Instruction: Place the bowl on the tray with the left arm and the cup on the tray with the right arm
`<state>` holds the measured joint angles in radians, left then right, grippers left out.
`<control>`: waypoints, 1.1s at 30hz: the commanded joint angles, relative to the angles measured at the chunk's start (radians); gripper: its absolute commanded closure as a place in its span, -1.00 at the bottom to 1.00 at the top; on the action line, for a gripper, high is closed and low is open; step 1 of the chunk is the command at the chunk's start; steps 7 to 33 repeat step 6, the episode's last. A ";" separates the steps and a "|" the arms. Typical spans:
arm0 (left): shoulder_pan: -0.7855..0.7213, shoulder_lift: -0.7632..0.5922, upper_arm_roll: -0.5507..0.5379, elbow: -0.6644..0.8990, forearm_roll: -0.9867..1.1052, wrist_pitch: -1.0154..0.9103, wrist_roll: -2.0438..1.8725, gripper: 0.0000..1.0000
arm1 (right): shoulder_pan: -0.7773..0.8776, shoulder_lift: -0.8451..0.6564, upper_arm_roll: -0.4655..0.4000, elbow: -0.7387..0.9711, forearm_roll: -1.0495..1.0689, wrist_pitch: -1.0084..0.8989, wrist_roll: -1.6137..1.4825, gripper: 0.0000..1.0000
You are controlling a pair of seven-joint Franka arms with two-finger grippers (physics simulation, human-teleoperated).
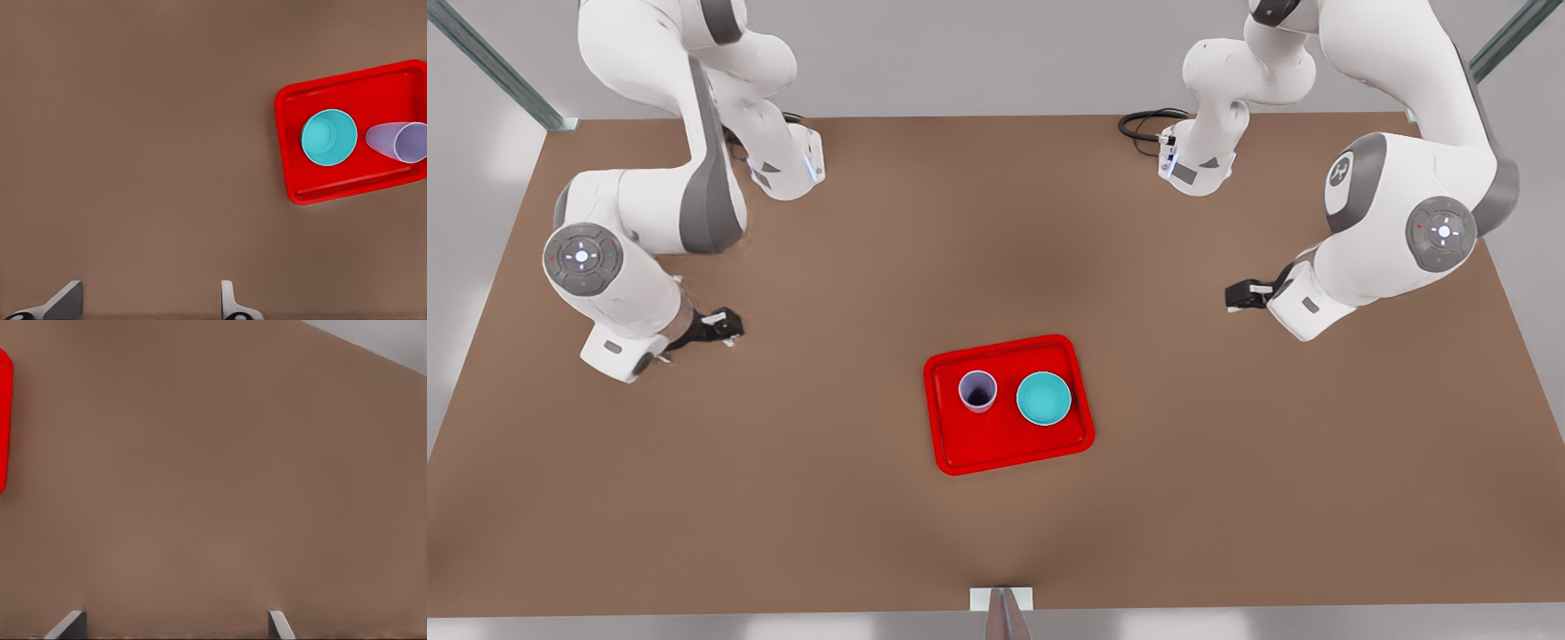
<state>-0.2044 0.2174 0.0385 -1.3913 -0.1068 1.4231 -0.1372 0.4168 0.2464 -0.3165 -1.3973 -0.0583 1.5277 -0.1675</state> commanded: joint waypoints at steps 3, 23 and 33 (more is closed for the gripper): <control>0.000 -0.001 0.000 0.001 0.001 -0.003 0.005 -1.00 | -0.133 -0.058 0.070 -0.011 0.006 -0.242 0.057 -1.00; 0.003 -0.001 0.000 0.001 0.001 -0.003 0.007 -1.00 | -0.144 -0.075 0.071 -0.020 0.003 -0.253 0.059 -1.00; 0.003 -0.001 0.000 0.001 0.001 -0.003 0.007 -1.00 | -0.144 -0.075 0.071 -0.020 0.003 -0.253 0.059 -1.00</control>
